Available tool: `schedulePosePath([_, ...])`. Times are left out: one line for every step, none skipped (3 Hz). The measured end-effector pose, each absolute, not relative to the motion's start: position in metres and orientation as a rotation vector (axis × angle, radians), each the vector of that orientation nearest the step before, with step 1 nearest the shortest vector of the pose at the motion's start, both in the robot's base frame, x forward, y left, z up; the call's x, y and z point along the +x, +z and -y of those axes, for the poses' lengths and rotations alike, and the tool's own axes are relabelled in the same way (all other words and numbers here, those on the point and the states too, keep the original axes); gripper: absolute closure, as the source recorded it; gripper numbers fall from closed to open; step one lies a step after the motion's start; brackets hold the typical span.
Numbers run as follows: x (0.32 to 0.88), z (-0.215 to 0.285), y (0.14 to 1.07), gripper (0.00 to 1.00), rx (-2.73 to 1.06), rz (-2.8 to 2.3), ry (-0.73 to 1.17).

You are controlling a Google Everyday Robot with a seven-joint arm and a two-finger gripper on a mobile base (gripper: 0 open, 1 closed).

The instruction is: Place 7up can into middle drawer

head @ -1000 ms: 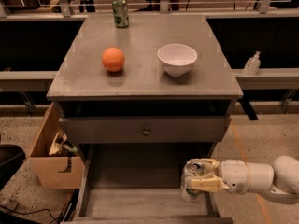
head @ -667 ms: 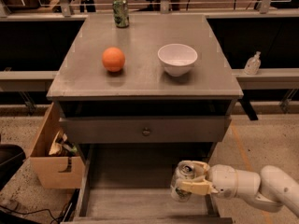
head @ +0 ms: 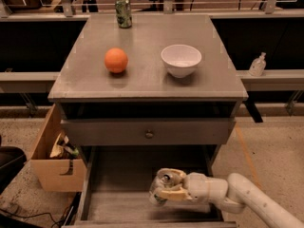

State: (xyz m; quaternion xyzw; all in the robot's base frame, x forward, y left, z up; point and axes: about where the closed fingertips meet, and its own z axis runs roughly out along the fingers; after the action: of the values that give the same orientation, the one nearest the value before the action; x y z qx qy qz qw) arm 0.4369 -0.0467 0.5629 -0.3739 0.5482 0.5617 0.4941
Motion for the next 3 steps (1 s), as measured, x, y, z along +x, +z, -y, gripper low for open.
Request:
schedulePosePath([0.443,0.016,0.543,1.00,-0.996,-1.351,1.331])
schedulePosePath([0.451,-0.011,0.529,1.00,-1.097,-1.413,1.230])
schedulePosePath([0.459,-0.024,0.520,1.00,-1.128,-1.440,1.174])
